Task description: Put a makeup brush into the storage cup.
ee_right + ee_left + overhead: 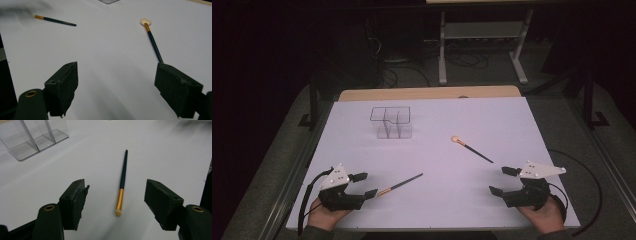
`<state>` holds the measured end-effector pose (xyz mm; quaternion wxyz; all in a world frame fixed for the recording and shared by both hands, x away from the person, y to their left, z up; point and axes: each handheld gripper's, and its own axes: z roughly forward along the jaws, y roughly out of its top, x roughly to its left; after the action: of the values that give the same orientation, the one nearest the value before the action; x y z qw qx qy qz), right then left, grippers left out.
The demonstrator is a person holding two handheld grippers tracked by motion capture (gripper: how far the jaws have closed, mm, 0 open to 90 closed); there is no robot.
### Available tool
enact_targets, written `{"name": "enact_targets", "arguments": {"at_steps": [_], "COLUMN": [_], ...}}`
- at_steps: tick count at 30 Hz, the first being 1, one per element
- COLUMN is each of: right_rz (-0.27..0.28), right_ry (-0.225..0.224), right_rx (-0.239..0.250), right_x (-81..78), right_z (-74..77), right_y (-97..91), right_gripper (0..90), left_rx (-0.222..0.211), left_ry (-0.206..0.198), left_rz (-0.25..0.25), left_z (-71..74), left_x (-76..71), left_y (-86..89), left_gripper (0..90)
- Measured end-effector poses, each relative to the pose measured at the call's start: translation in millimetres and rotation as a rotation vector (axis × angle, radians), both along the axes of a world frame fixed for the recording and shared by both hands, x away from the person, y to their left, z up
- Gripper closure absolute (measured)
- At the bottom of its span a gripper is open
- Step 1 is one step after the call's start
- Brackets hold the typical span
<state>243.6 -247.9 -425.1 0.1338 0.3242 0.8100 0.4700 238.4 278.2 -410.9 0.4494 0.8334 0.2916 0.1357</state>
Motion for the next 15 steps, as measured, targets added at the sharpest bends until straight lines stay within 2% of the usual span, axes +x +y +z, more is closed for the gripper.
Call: {"name": "enact_targets", "arguments": {"at_steps": [2, 6, 12, 15], "right_rz": [0.005, 0.007, 0.021, 0.035], "right_ry": [-0.001, 0.003, 0.009, 0.013], "right_rx": [-0.005, -0.011, -0.004, -0.017], "right_x": [0.5, -0.1, 2.2, 3.9], "right_z": [-0.5, -0.5, -0.1, -1.0], "right_y": [0.9, 2.0, 4.7, 8.7], "right_gripper": [18.7, 18.9, 19.3, 19.4], "left_rx": [-0.008, 0.003, -0.001, 0.005], "left_ry": [0.002, -0.002, 0.009, 0.004], "left_rz": [0.001, -0.013, -0.012, -0.019], "left_z": [0.0, -0.9, -1.9, -1.6], "left_x": [-0.6, 0.7, 0.6, 0.5], "left_y": [-0.7, -2.9, -3.0, -3.8], "left_gripper": [34.8, 36.8, 37.2, 37.3]}}
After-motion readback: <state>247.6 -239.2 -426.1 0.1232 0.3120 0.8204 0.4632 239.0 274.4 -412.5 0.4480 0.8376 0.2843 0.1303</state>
